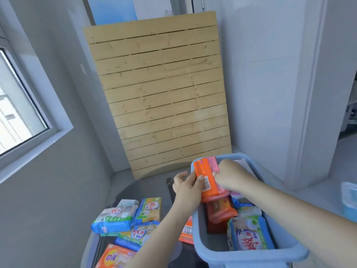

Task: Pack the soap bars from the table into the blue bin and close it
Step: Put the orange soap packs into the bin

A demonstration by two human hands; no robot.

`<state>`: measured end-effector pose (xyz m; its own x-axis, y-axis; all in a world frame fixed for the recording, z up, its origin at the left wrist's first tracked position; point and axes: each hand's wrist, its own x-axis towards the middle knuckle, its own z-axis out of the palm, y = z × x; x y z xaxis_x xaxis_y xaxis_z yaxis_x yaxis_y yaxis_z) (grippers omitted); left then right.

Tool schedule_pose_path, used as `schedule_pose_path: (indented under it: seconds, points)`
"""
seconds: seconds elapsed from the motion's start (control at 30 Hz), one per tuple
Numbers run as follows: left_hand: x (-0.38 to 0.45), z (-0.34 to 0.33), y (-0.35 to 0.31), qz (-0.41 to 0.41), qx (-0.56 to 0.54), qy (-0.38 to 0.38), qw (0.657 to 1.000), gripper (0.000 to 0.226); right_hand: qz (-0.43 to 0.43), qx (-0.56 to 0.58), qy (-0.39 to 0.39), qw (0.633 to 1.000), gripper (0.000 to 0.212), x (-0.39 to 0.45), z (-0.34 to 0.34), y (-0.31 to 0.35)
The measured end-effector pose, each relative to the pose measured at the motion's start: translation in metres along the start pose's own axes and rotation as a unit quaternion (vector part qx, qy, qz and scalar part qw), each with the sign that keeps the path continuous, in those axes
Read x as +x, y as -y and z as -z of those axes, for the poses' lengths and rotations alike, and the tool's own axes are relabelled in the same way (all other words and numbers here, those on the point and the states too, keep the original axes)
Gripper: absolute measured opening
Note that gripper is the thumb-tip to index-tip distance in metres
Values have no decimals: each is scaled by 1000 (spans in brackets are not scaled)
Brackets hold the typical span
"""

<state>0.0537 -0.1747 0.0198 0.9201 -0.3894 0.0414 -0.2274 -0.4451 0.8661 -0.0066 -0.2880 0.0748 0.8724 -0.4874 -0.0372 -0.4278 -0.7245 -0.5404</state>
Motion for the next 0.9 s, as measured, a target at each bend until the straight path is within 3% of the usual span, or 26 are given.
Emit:
schedule_pose_path:
  seconds: [0.1, 0.3, 0.37, 0.47, 0.53, 0.63, 0.7, 0.8, 0.9]
  points:
    - [4, -1, 6, 2, -27, 38, 999, 37, 1, -87, -10, 996, 26, 4, -4, -4]
    - [1, 0, 0, -18, 37, 76, 996, 40, 2, -121, -37, 992, 21, 15, -4, -12]
    - [-4, 3, -1, -41, 84, 93, 991, 36, 8, -132, -39, 990, 8, 17, -4, -19]
    - [-10, 6, -7, -90, 195, 91, 972, 32, 37, -177, -51, 982, 40, 17, -8, -28]
    - [-11, 6, -11, -111, 210, 53, 970, 33, 88, -177, -53, 979, 43, 16, -7, -29]
    - [-7, 9, -10, -104, 131, 28, 986, 33, 211, -202, 1, 956, 41, 15, -5, -37]
    - [-6, 11, -5, -62, 59, 52, 995, 53, 248, -226, 61, 940, 51, 12, -6, -46]
    - [-8, 10, 2, 37, -122, 95, 987, 63, 265, -245, 100, 927, 75, 8, -5, -54]
    - [-9, 6, 8, 74, -210, 89, 971, 62, 300, -308, 83, 899, 105, 5, -6, -56]
